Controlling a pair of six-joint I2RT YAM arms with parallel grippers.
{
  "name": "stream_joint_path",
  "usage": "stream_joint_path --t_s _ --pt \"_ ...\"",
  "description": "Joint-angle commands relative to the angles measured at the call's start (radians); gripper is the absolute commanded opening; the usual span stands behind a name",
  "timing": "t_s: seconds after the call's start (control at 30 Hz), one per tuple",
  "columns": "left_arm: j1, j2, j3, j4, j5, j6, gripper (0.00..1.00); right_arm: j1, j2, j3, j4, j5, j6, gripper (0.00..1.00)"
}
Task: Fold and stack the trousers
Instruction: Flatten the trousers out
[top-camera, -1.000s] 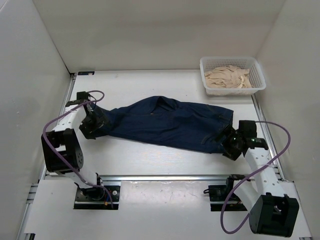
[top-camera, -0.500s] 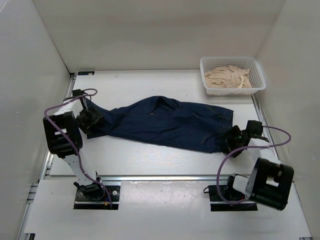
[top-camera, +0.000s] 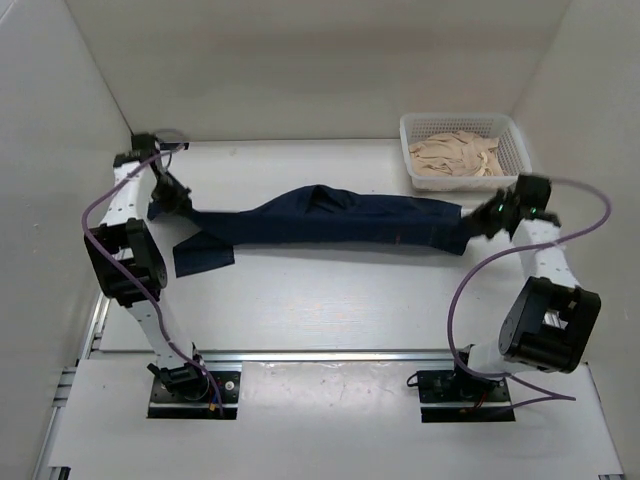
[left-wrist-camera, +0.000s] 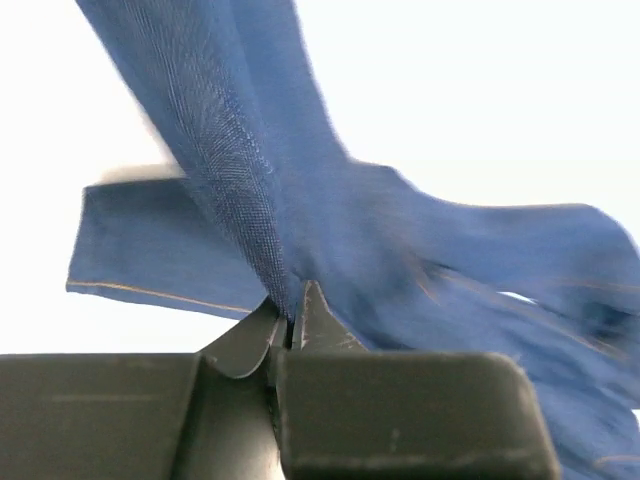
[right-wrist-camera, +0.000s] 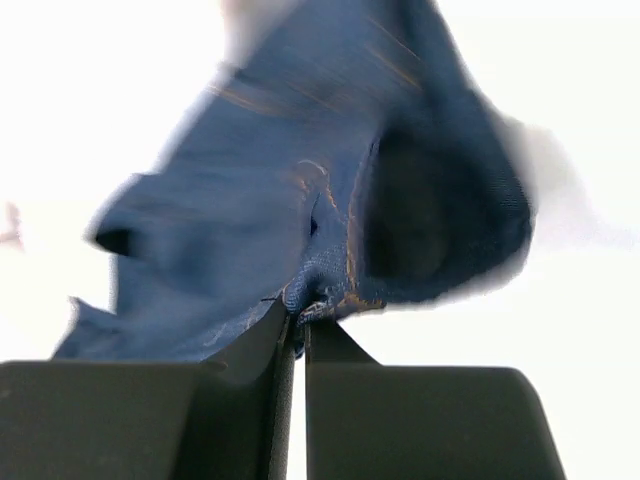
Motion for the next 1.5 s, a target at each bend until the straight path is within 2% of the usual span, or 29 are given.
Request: stream_joint_path --t_s 0.0,0.1,0.23,0.27,0.37,0.4,0.43,0.47,0.5,0.53,0.57,0.6,0.63,0.7,0.73,0.8,0.83,0.9,0.93,0.97,1.03,1.1,1.17,1.2,1.23,1.27,1.33,1.37,1.47 --pt "0.006 -0.079 0.313 -0.124 -0.042 0.022 0.1 -0.011 -0.014 0.307 -0.065 0.076 -0.014 0.0" --pt "0.006 -0.172 0.436 -0.151 -0.022 0.022 0.1 -0.011 -0.067 0.384 -0.097 0.088 0.03 0.0" --pt "0.006 -0.347 0.317 -0.151 -0.022 0.022 0.1 -0.011 -0.199 0.359 -0.148 0.151 0.044 0.0" --pt "0.006 -0.39 0.185 -0.151 -0.022 0.022 0.1 -0.02 -0.224 0.324 -0.189 0.22 0.056 0.0" --pt "0.006 -0.598 -0.087 -0.128 -0.022 0.022 0.1 -0.054 -0.326 0.232 -0.248 0.283 0.067 0.0" --pt "0.006 -0.658 -0.28 -0.128 -0.022 0.022 0.1 -0.054 -0.369 0.173 -0.269 0.345 0.067 0.0" --pt "0.006 -0.783 -0.373 -0.128 -0.034 0.022 0.1 -0.054 -0.385 0.148 -0.298 0.384 0.078 0.0" --pt "0.006 -0.847 -0.456 -0.128 -0.034 0.013 0.17 -0.063 -0.4 0.119 -0.329 0.406 0.078 0.02" --pt "0.006 -0.905 -0.587 -0.158 -0.034 0.013 0.27 -0.063 -0.423 0.068 -0.329 0.426 0.078 0.3" --pt "0.006 -1.004 -0.631 -0.171 -0.022 0.013 0.68 -0.063 -0.432 0.047 -0.329 0.435 0.078 0.52" --pt "0.006 -1.037 -0.651 -0.198 -0.022 0.028 0.87 -0.063 -0.433 0.031 -0.329 0.435 0.069 0.72" --pt "0.006 -1.056 -0.651 -0.226 -0.035 0.029 1.0 -0.063 -0.445 0.031 -0.329 0.415 0.058 0.88" --pt "0.006 -1.065 -0.607 -0.241 -0.049 0.047 1.0 -0.063 -0.445 0.042 -0.329 0.404 0.058 0.92" --pt "0.006 -1.035 -0.521 -0.241 -0.069 0.056 1.0 -0.063 -0.445 0.072 -0.317 0.374 0.047 0.96" --pt "0.006 -1.012 -0.415 -0.241 -0.078 0.056 0.99 -0.063 -0.445 0.112 -0.317 0.355 0.032 0.97" --pt "0.006 -0.932 -0.325 -0.209 -0.068 0.056 0.89 -0.054 -0.427 0.157 -0.292 0.317 -0.006 0.97" --pt "0.006 -0.904 -0.265 -0.185 -0.033 0.067 0.74 -0.022 -0.414 0.211 -0.292 0.299 -0.049 0.93" --pt "-0.015 -0.806 -0.23 -0.088 -0.012 0.067 0.59 0.027 -0.356 0.27 -0.283 0.234 -0.136 0.82" --pt "-0.055 -0.713 -0.191 -0.07 -0.012 0.067 0.44 0.102 -0.327 0.336 -0.283 0.219 -0.169 0.68" --pt "-0.075 -0.658 -0.168 -0.056 -0.012 0.058 0.42 0.143 -0.257 0.37 -0.307 0.219 -0.196 0.61" --pt "-0.129 -0.536 -0.113 -0.045 -0.051 0.058 0.42 0.261 -0.192 0.419 -0.367 0.232 -0.246 0.38" --pt "-0.158 -0.357 -0.023 -0.045 -0.097 0.067 0.64 0.317 -0.14 0.408 -0.367 0.242 -0.246 0.25" --pt "-0.195 -0.193 0.065 -0.083 -0.133 0.082 0.84 0.348 -0.13 0.335 -0.335 0.242 -0.246 0.19" --pt "-0.206 -0.145 0.091 -0.097 -0.166 0.082 0.98 0.348 -0.13 0.312 -0.318 0.216 -0.246 0.21" --pt "-0.206 -0.105 0.109 -0.106 -0.198 0.073 1.0 0.348 -0.13 0.292 -0.308 0.216 -0.256 0.3" --pt "-0.219 -0.071 0.128 -0.106 -0.225 0.073 1.0 0.334 -0.109 0.261 -0.295 0.216 -0.257 0.54" --pt "-0.22 0.018 0.139 -0.106 -0.247 0.061 1.0 0.282 -0.069 0.24 -0.271 0.156 -0.266 0.71" --pt "-0.22 0.044 0.139 -0.106 -0.262 0.049 1.0 0.262 -0.054 0.23 -0.26 0.141 -0.266 0.88" --pt "-0.22 0.133 0.172 -0.097 -0.262 0.049 1.0 0.188 0.027 0.217 -0.222 0.102 -0.255 0.97"
